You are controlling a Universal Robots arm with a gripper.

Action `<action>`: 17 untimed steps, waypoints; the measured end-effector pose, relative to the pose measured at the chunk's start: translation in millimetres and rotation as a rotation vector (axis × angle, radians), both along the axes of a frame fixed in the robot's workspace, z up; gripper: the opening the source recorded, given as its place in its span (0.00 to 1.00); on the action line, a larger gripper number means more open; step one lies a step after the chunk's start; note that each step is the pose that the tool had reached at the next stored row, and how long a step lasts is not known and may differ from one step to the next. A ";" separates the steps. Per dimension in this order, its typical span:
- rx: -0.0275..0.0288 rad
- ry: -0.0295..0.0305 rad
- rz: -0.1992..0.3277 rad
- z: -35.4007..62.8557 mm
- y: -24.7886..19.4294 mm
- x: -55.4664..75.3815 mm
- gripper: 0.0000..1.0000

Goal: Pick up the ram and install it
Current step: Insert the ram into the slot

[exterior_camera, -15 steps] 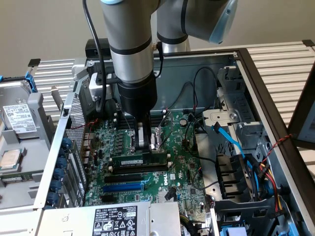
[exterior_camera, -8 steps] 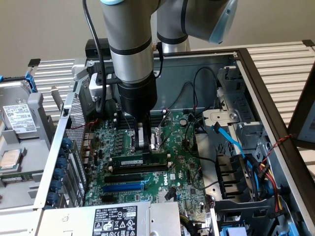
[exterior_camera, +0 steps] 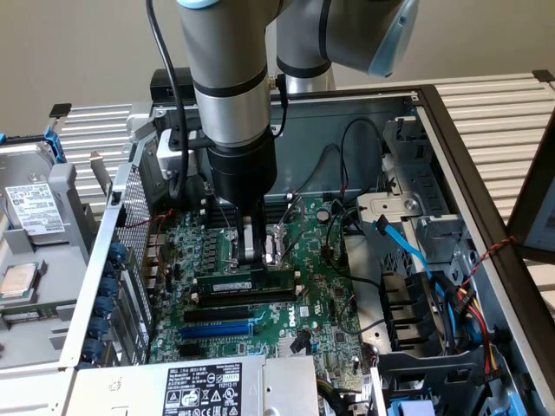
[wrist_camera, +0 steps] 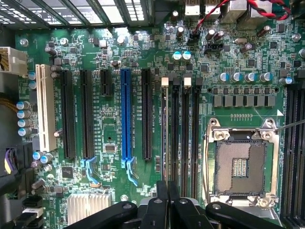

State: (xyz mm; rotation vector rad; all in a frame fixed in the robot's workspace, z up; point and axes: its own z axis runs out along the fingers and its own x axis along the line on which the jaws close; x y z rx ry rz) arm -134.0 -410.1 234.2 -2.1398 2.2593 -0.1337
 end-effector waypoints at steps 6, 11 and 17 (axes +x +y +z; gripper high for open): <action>0.0027 0.0028 0.002 -2.0 -0.1 0.1 0.12; 0.0049 0.0070 0.002 -2.5 -0.1 0.1 0.12; 0.0049 0.0072 0.002 -3.0 -0.6 0.1 0.12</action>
